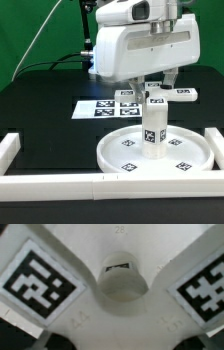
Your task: Assemble round table
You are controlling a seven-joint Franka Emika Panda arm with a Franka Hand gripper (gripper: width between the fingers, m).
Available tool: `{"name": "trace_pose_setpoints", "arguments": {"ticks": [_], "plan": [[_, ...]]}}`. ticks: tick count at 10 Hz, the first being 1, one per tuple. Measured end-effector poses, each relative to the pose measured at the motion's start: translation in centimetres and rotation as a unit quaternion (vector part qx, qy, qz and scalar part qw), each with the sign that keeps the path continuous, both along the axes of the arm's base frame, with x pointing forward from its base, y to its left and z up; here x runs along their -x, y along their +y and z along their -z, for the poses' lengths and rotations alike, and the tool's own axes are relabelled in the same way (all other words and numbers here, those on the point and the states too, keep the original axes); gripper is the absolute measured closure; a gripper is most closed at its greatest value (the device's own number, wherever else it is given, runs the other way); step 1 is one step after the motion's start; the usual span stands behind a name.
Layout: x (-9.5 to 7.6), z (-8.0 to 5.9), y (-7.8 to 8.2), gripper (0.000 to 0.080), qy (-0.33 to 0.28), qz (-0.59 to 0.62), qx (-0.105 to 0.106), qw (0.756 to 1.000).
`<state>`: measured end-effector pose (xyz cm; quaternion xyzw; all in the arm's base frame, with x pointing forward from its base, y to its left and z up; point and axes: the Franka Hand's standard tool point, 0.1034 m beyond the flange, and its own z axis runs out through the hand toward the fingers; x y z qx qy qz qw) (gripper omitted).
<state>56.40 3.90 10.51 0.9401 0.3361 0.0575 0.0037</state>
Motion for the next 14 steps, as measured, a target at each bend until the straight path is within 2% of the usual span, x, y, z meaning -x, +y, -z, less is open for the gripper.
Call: {"name": "trace_pose_setpoints", "arguments": {"ticks": [2,4,5,8,9,11,12,13,14], "plan": [[0.0,0.0,0.0,0.0351,-0.001,0.065,-0.008,0.998],[0.0,0.0,0.0,0.0351,0.000,0.197,-0.024,0.980],[0.0,0.1,0.0,0.0351,0.004,0.266,-0.037,0.963],[0.0,0.1,-0.2,0.0351,0.007,0.456,-0.062,0.888],[0.1,0.1,-0.2,0.0351,0.006,0.467,-0.067,0.882],[0.1,0.1,-0.2,0.0351,0.007,0.465,-0.067,0.883],[0.0,-0.1,-0.3,0.0263,0.007,0.447,-0.065,0.892],[-0.2,-1.3,-0.5,0.0176,0.005,0.423,-0.064,0.904],[-0.2,-2.3,-0.5,0.0176,0.007,0.369,-0.057,0.928]]}}
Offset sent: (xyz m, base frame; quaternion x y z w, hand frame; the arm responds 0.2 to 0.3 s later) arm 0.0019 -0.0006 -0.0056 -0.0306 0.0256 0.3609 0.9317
